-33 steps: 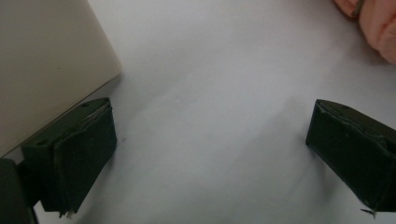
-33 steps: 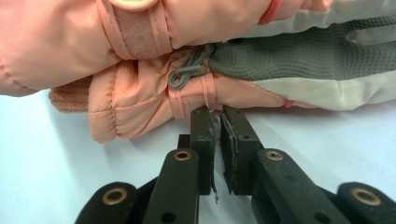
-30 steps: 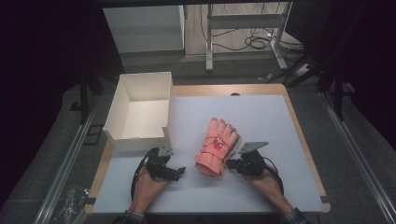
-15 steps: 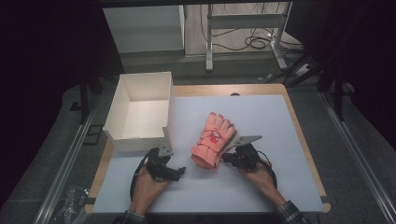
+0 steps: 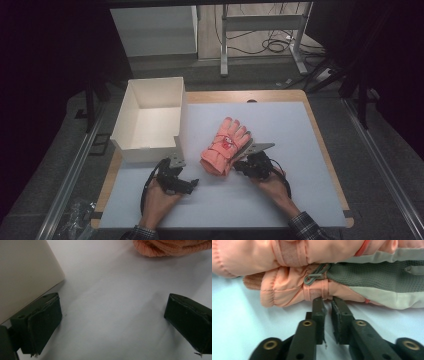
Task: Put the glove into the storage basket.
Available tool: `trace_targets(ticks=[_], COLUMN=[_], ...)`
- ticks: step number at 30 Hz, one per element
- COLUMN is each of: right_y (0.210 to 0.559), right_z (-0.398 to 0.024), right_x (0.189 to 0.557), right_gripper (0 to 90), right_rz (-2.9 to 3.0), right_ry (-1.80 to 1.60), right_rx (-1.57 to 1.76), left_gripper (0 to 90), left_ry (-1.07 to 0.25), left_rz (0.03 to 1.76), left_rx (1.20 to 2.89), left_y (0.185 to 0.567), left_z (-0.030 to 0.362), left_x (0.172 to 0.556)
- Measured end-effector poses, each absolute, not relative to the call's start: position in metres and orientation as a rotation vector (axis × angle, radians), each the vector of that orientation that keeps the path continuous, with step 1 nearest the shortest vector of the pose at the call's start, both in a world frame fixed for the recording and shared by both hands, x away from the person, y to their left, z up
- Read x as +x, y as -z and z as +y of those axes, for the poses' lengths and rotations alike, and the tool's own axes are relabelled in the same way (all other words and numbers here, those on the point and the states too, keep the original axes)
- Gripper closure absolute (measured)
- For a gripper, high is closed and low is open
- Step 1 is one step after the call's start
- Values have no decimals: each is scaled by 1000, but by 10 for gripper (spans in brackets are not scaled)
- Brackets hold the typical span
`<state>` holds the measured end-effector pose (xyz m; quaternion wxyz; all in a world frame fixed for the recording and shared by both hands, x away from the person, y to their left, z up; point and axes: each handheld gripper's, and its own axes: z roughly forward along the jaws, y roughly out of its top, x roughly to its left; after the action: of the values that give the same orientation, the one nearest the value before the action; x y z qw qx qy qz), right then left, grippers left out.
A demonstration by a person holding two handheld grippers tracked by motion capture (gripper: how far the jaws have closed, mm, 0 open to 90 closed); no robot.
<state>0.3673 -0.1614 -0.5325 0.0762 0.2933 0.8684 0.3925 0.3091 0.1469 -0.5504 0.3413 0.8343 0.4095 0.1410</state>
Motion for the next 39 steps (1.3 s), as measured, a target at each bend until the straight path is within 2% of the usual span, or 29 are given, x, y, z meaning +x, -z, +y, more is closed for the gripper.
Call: trace_targets(ticks=[9, 12, 26, 32, 34, 35, 36, 39], right_y=[525, 523, 518, 519, 525, 525, 528, 529], right_z=[-175, -191, -241, -258, -263, -263, -265, -268], right_x=[358, 354, 352, 355, 358, 358, 362, 363], right_gripper=[705, 641, 487, 394, 333, 333, 285, 253], right_rz=[2552, 2517, 2405, 2358, 2350, 2350, 2361, 2373], right_ry=[-1166, -1132, -1058, -1021, -975, -975, -974, -1018], right_rx=[858, 863, 950, 990, 1006, 1006, 1053, 1069], left_gripper=[13, 15, 42, 39, 29, 29, 21, 17], left_ry=[-365, -367, -325, -318, -317, -318, -315, -297], left_rz=[1065, 1066, 1069, 1052, 1045, 1040, 1039, 1028], left_rx=[2170, 2168, 2156, 2160, 2164, 2170, 2170, 2157], left_y=[550, 550, 542, 529, 523, 521, 518, 511], left_z=[147, 147, 143, 137, 134, 133, 131, 129], left_x=[309, 309, 308, 307, 306, 306, 307, 309])
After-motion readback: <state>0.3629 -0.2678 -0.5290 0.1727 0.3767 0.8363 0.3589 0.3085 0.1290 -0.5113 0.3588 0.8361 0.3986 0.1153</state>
